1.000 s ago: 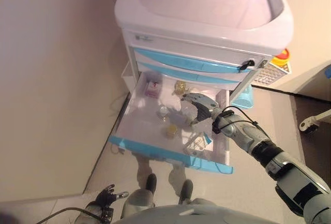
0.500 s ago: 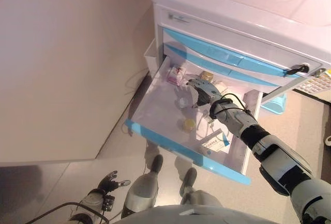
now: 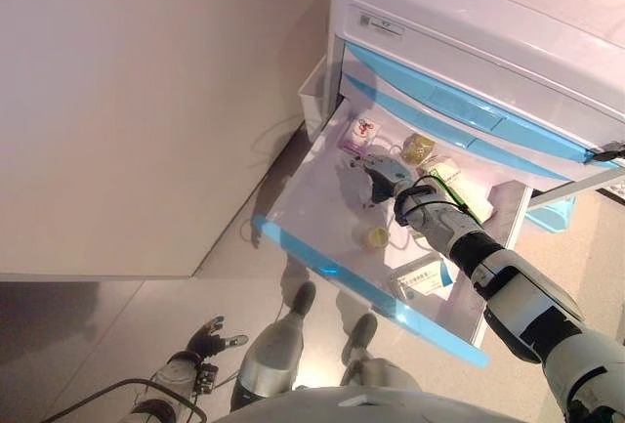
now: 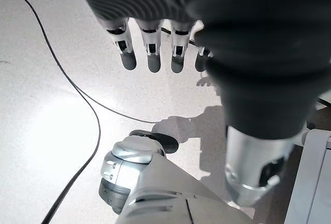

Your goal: Open the drawer and pick up the medicine

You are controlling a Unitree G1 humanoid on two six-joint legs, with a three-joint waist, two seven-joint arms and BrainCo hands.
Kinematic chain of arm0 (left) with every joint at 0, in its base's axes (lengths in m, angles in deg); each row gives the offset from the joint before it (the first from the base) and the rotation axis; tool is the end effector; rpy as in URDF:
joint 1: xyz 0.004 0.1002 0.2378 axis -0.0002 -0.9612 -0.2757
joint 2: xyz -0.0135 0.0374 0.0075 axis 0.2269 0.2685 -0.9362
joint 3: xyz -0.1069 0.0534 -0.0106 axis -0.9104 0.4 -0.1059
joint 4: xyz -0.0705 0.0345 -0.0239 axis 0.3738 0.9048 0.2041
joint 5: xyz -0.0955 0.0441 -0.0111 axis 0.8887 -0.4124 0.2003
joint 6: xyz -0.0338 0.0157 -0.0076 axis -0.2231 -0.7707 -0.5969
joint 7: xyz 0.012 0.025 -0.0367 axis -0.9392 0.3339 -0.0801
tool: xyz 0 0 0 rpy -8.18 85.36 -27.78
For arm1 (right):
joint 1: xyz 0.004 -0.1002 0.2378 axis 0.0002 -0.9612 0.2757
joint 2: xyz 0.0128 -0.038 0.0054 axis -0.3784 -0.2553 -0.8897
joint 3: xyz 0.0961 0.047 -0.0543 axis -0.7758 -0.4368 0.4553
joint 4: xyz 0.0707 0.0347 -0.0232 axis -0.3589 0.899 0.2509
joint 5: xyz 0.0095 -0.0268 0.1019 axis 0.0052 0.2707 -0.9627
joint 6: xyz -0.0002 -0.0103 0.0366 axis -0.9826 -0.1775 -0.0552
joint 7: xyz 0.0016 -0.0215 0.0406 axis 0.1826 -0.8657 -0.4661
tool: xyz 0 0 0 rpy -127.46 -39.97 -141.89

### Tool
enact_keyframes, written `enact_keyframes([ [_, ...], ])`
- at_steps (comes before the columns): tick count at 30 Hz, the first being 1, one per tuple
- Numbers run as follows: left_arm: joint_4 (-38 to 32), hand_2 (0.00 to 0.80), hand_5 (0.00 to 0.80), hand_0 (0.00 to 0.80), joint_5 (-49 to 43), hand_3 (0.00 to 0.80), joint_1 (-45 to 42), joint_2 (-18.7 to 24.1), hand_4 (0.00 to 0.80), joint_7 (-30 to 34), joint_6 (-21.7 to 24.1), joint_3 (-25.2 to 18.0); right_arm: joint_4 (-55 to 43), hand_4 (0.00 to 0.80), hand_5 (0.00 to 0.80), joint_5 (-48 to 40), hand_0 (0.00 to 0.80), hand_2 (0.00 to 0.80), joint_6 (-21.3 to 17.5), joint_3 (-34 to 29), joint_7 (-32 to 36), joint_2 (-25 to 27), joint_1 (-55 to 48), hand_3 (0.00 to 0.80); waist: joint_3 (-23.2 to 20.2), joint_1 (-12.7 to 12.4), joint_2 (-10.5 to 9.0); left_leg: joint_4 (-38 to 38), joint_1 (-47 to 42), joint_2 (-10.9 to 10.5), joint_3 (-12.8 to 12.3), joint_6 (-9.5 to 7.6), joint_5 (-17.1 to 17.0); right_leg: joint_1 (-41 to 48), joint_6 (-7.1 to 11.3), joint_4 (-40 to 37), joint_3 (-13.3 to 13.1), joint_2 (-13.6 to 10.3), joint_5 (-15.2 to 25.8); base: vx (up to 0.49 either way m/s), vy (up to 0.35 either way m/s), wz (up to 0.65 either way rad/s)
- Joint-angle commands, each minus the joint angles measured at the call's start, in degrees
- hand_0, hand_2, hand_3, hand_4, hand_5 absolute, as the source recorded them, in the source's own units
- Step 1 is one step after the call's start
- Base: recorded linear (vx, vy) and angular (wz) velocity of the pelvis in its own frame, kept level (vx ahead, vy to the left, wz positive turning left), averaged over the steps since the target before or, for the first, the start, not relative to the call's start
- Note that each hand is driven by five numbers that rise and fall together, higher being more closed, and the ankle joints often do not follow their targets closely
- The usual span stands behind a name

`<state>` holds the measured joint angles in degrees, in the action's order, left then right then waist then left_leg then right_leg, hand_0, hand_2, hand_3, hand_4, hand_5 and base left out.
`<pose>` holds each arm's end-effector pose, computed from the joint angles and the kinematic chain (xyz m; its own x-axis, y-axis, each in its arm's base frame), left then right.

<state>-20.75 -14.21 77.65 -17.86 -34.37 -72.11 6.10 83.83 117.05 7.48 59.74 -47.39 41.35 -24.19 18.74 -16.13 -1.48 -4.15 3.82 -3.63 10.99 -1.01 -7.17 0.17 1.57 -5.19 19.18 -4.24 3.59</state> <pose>0.1040 0.2475 -0.1189 0.5750 0.1072 -0.8111 0.0977 0.9753 0.1981 0.3319 -0.1627 0.0474 0.9282 0.3131 -0.2010 -0.2156 0.0123 -0.9764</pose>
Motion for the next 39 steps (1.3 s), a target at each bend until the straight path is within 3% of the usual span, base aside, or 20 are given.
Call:
enact_keyframes([
  [1, 0.33, 0.000, 0.000, 0.000, 0.27, 0.000, 0.11, 2.88, 0.000, -0.02, 1.56, 2.86, 1.26, 0.000, 0.000, 1.76, 0.000, 0.000, 0.88, 2.07, -0.53, -0.11, 4.74, 0.000, -1.15, -1.32, -0.02, 1.81, 1.19, -2.89, -1.46, -1.82, 6.90, -1.46, 4.35, 8.72, -1.31, -2.53, -4.38, 0.012, -0.022, 0.07],
  [18, -1.21, 0.000, 0.000, 0.000, 0.98, 0.000, 0.26, 2.76, 0.000, -0.25, 1.47, 3.69, 8.06, 0.000, 0.000, 5.84, 0.000, 0.000, 5.13, 0.58, -3.73, -0.80, 4.50, 0.000, -0.14, -1.90, 0.83, 1.62, 1.41, -3.01, -0.35, -1.72, 6.39, -1.96, 4.14, 9.12, -0.80, -2.39, -4.35, 0.000, -0.001, 0.00],
  [39, -2.61, 0.000, 0.000, 0.000, 1.77, 0.000, 0.39, 2.33, 0.000, 0.25, 1.98, 4.92, 11.57, 0.000, 0.000, 5.84, 0.000, 0.000, 5.36, -1.04, -6.20, -1.15, 4.63, 0.000, 1.20, -2.32, 2.46, 1.83, 2.30, -3.63, 0.38, -1.93, 6.06, -2.92, 4.29, 9.57, -0.20, -2.93, -4.10, 0.000, 0.000, 0.00],
])
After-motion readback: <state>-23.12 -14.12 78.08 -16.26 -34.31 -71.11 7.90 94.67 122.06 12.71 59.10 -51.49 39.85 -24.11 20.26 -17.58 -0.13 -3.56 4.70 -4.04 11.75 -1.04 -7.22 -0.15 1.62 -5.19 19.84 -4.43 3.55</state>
